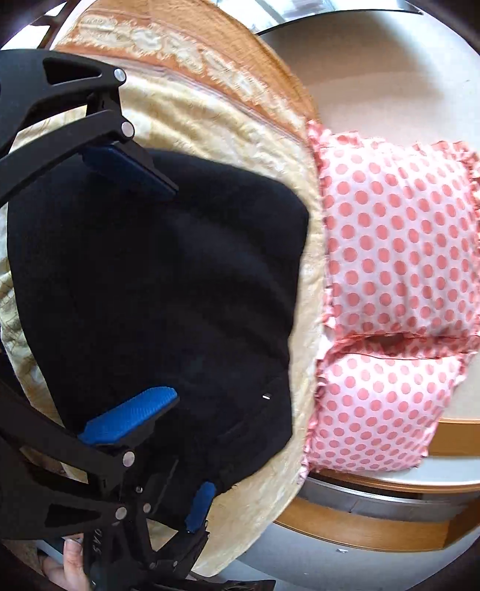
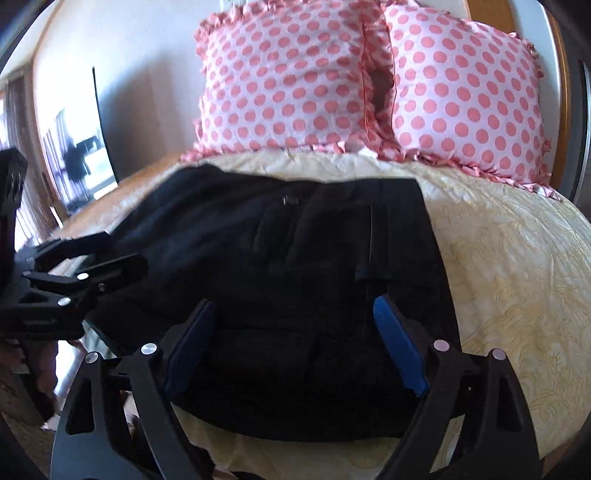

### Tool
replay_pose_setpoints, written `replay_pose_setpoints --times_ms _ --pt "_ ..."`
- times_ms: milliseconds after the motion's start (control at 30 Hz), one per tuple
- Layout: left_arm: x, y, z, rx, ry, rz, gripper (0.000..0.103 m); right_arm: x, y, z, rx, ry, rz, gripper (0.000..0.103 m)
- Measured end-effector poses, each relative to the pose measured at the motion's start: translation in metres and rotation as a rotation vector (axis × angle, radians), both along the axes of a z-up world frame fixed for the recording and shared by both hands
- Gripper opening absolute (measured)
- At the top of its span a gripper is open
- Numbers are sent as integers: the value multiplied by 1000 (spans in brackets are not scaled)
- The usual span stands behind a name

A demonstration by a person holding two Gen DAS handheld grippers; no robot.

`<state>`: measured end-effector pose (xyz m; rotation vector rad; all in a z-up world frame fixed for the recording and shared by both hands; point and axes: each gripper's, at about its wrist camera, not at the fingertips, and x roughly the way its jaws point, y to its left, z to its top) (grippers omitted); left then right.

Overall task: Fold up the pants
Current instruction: 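Open the left gripper and release the folded trousers on the bed, then grasp the edge of the folded trousers with the right gripper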

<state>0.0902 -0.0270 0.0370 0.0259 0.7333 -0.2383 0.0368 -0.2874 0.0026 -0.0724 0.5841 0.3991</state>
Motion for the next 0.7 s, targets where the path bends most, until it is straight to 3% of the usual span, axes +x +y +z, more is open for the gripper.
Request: replay_pose_setpoints --times_ms 100,200,300,400,500,700 --pt "-3 -6 -8 60 -46 2 101 -1 2 -1 -23 -13 -11 89" --pt "-5 3 3 -3 -34 -14 101 -2 -9 11 31 -6 10 89" --pt "-3 23 22 -90 -42 -17 101 4 -39 37 173 -10 11 91" --pt "16 50 31 -186 16 2 101 38 -75 42 338 150 17 92" --pt "39 68 28 -232 119 18 101 73 -96 30 401 302 -14 90" --pt "50 87 13 -299 212 34 101 105 -112 12 486 430 -29 90"
